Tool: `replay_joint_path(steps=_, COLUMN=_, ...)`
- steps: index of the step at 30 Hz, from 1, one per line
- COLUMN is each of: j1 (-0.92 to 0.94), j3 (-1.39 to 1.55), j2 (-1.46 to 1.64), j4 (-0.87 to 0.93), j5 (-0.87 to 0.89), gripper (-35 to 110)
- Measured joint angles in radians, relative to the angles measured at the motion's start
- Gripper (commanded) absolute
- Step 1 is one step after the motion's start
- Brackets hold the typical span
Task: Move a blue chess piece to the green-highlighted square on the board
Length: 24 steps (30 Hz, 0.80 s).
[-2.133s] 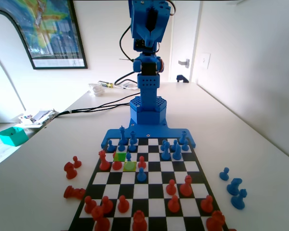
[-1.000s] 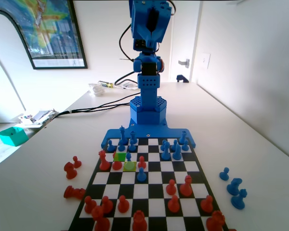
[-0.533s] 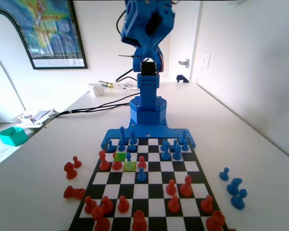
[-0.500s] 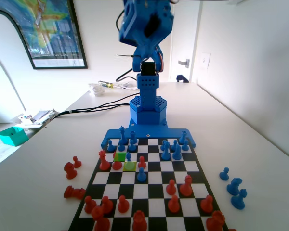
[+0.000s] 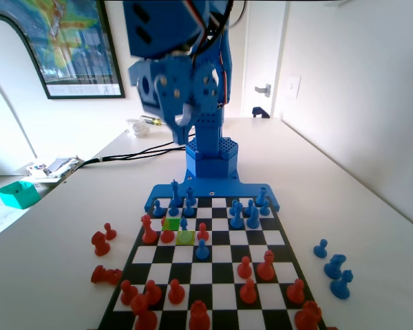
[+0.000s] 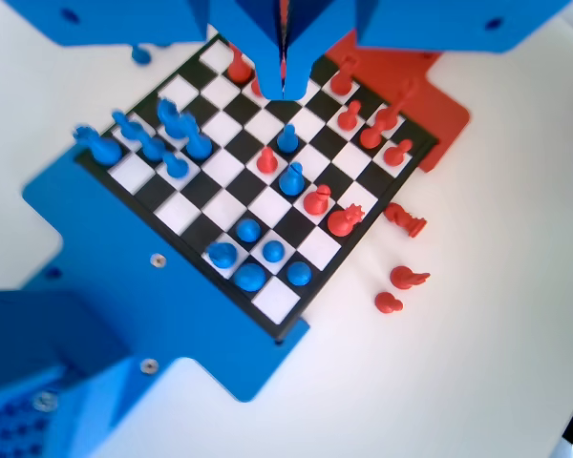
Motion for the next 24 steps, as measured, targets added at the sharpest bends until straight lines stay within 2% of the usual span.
replay_joint_path(steps=12, j1=0.003, j3=0.138, j2=-0.152, j4=-0.236, j5=-0.118, gripper=9)
replay_joint_path(steps=24, j1=-0.008, j3=0.098, j2=-0.299, j4=-0.27, j5=-0.15, gripper=13)
